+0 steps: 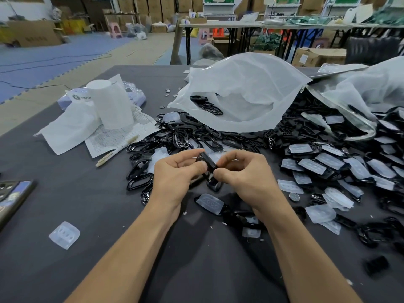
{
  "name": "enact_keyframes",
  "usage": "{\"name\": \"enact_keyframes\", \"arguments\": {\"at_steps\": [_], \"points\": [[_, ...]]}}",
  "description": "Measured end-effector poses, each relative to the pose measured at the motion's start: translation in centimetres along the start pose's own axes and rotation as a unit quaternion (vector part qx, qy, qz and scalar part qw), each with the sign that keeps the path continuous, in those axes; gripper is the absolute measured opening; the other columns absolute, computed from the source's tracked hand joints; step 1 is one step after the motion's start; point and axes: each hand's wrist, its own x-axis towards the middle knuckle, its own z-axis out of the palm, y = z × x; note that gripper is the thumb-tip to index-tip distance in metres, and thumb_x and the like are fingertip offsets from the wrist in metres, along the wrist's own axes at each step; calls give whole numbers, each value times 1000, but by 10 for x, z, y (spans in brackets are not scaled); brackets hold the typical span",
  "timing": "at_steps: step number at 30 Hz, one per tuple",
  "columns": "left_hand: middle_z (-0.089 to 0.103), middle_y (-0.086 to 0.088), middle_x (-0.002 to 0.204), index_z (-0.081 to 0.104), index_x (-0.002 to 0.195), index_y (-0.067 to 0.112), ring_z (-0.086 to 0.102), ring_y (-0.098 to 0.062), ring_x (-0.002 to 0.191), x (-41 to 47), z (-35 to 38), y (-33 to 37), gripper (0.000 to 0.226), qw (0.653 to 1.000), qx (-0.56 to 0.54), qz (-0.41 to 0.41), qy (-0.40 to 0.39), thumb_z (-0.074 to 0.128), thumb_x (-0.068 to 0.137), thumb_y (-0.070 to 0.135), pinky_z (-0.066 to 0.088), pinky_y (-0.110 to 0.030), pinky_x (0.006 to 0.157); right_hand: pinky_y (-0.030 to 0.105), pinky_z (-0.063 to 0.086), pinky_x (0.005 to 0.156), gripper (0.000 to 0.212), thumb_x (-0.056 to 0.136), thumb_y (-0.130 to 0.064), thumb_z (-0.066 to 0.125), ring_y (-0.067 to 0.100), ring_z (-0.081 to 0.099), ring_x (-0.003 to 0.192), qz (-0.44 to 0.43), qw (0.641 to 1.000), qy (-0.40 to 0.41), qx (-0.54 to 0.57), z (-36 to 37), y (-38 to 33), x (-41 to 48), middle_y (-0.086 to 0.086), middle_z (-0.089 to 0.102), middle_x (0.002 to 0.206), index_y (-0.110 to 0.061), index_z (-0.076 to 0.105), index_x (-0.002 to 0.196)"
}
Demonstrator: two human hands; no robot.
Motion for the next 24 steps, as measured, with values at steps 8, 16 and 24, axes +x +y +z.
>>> {"name": "enact_keyframes", "arguments": {"at_steps": [8,16,24], "points": [[79,-8,86,85,91,24,71,-13,70,0,1,3,33,998,-63,-19,-17,72,86,-6,58,-21,65,15,55,69,18,75,-15,79,1,73,72,-27,997,30,-61,3,-4,-3,-14,77,72,-32,81,80],[77,-2,69,84,69,26,66,-11,60,3,-2,4,44,999,49,17,1,70,77,-15,53,-20,59,6,44,52,18,73,-21,76,-2,65,62,-56,987,54,-142,8,-9,-13,-21,70,61,-39,80,75],[78,-15,82,84,88,17,71,-22,67,-1,0,-2,22,998,10,-3,-60,79,77,-1,58,-27,62,33,62,73,15,65,-23,77,8,75,72,12,997,66,-26,8,-7,-7,-10,77,71,-31,83,77]]}}
